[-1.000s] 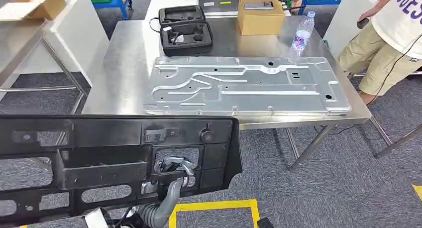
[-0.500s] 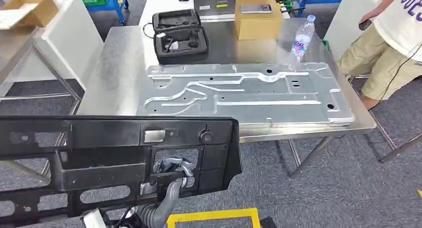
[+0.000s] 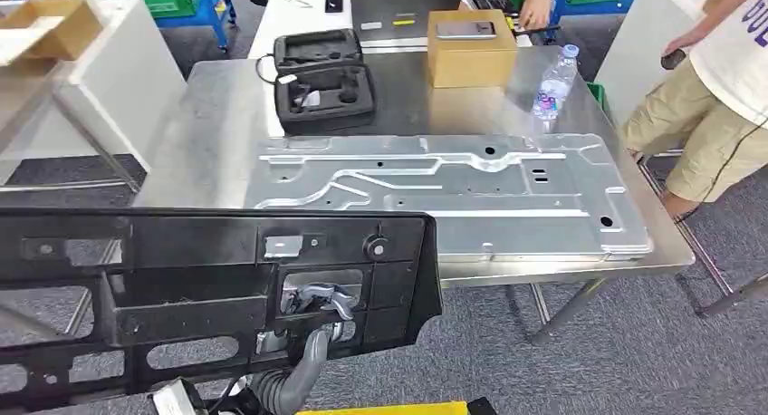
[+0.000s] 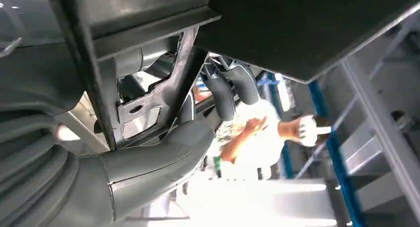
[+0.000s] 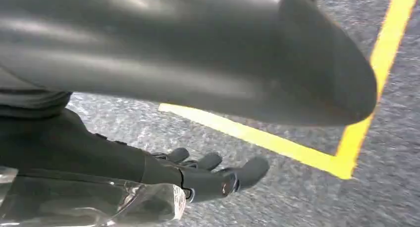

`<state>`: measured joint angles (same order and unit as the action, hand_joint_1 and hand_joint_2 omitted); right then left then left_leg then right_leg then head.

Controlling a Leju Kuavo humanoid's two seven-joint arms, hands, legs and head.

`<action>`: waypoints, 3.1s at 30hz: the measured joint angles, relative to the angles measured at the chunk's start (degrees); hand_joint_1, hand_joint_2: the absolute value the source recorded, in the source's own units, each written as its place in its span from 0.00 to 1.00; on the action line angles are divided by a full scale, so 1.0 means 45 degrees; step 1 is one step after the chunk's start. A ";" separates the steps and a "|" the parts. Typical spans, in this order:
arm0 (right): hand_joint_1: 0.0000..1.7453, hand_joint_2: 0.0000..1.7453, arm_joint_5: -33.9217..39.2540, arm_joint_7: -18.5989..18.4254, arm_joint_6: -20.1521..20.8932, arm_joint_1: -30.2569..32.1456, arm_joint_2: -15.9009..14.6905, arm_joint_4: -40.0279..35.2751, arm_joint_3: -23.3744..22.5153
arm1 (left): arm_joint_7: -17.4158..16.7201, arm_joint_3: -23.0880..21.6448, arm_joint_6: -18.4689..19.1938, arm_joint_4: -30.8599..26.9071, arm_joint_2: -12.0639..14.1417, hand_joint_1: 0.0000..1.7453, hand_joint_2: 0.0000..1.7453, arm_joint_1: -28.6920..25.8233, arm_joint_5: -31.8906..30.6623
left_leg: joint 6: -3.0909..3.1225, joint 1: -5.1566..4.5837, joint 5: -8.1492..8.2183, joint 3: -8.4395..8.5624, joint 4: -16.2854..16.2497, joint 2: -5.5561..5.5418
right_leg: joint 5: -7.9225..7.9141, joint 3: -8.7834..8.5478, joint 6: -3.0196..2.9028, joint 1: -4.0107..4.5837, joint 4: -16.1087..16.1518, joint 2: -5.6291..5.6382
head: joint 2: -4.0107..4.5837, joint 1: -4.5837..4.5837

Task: Take the parts from the cabinet and place them on the table.

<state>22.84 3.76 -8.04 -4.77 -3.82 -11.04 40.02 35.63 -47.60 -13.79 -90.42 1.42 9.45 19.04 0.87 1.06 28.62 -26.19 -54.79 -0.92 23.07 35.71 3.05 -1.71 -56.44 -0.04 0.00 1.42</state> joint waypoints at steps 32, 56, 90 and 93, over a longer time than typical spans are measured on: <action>0.00 0.00 -0.0432 -0.0350 -0.0049 -0.0430 0.0044 -0.0019 0.0330 | -0.2279 -0.0447 0.0792 -0.0112 0.0049 1.00 1.00 0.1487 -0.2002 | 0.0523 -0.0478 -0.0689 -0.0807 0.0194 0.0029 | 0.0013 -0.0422 -0.0277 0.0280 0.0387 0.0089 | 0.0000 -0.0005; 0.00 0.00 -0.1117 -0.1059 -0.0049 -0.1125 0.0199 -0.0024 0.1117 | -0.4843 -0.1613 0.0962 0.2546 -0.1108 1.00 1.00 0.5649 -0.2152 | 0.0734 -0.0282 -0.1098 -0.1184 0.0146 0.0112 | 0.1157 0.1048 0.0176 0.0188 -0.2746 0.0091 | 0.0000 -0.0024; 0.00 0.00 -0.1491 -0.1350 0.0083 -0.1878 0.0626 -0.0092 0.1846 | -0.8377 -0.3069 -0.2622 0.9966 -0.3201 1.00 1.00 0.9773 -0.7930 | 0.0468 -0.0433 -0.1052 -0.1518 -0.0111 0.0112 | 0.0103 -0.0005 0.0516 -0.0051 -0.0109 0.0161 | 0.0000 0.0038; 0.00 0.00 -0.1486 -0.1384 0.0083 -0.1908 0.0593 -0.0092 0.1865 | -0.9084 -0.3245 -0.3143 1.0395 -0.3225 1.00 1.00 0.9932 -0.9308 | 0.0433 -0.0384 -0.1061 -0.1593 -0.0163 0.0114 | 0.0044 0.0134 0.0079 -0.0051 -0.0134 0.0220 | 0.0000 -0.0049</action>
<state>16.15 -2.47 -7.67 -13.35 -1.16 -11.45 48.41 -5.25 -62.21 -27.94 -43.65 -13.09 54.14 -22.85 2.82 -0.66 23.85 -33.36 -55.53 -0.41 23.27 36.31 3.41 -1.95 -57.04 0.95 0.00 1.20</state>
